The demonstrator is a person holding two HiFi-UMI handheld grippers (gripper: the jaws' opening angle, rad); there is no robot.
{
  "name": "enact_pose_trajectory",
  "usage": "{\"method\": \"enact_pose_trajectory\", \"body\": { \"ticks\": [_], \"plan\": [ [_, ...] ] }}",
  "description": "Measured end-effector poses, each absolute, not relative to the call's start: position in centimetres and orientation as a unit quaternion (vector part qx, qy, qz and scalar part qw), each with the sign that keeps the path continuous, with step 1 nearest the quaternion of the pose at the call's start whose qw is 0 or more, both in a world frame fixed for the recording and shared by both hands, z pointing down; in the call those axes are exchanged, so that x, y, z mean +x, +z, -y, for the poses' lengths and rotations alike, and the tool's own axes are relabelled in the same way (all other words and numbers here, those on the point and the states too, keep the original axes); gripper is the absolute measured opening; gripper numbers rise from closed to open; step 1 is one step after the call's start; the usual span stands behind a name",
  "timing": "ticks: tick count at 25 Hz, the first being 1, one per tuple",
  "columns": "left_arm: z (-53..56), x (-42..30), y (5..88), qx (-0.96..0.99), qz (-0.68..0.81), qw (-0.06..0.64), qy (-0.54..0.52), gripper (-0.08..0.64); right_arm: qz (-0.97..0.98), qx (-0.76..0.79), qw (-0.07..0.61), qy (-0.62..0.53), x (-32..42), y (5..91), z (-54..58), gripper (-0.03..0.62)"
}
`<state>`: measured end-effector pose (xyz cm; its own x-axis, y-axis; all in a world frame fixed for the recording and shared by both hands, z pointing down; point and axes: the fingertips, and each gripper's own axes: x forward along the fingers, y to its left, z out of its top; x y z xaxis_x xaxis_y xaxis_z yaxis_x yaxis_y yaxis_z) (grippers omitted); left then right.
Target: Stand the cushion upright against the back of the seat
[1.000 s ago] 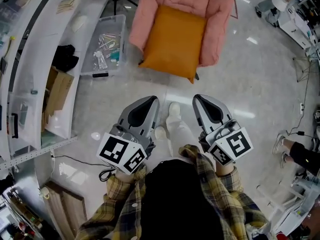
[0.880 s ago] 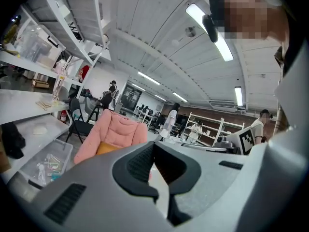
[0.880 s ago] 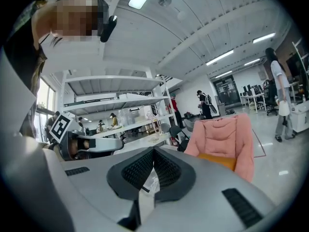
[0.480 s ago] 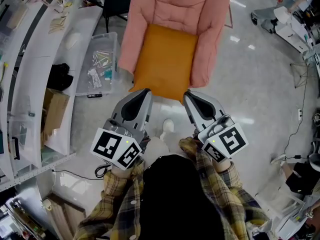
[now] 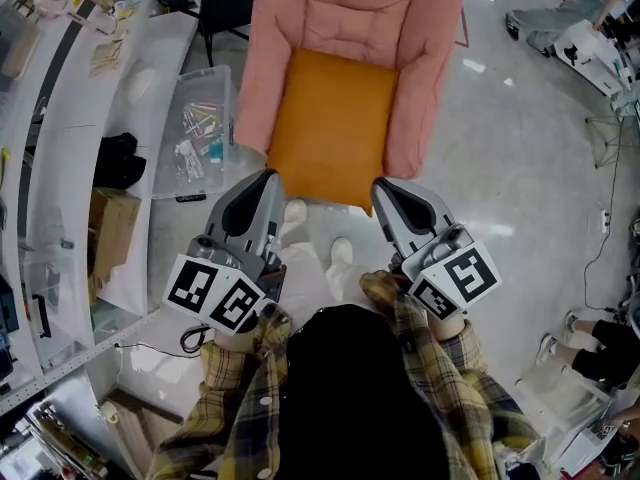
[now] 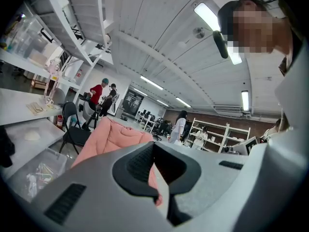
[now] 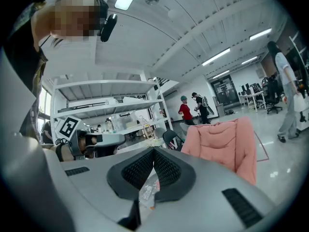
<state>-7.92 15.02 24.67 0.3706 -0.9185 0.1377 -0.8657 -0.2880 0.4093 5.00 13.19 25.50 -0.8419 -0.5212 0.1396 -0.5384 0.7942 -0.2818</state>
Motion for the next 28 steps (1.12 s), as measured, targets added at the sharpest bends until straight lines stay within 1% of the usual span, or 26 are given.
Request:
{"method": "enact_pose_trajectory", "body": {
  "ticks": [7,14,19,24,28],
  "plan": [
    [-9.7,-12.9,25.5,0.817,0.533,0.217,-0.044,0.005,0.932,0.324,0.029,0.158,1.2,26.4,-9.4,0.018],
    [-3.4,-14.2,25.5,0.865,0.453,0.213,-0.014,0.005,0.908,0.388,0.024,0.157,-2.2,26.4,-4.6,0.018],
    [-0.6,-14.5,26.8,0.889,0.403,0.218,0.01,0.005,0.88,0.446,0.026,0.16,-2.3,27.2,-2.7,0.018],
    [0.8,-13.8,30.0,0.892,0.382,0.238,0.038,0.005,0.856,0.485,0.082,0.161,-0.5,30.5,-2.0,0.018],
    [0.9,-12.6,32.9,0.892,0.369,0.254,0.063,0.005,0.845,0.496,0.111,0.166,0.8,32.8,-1.6,0.018]
  ]
}}
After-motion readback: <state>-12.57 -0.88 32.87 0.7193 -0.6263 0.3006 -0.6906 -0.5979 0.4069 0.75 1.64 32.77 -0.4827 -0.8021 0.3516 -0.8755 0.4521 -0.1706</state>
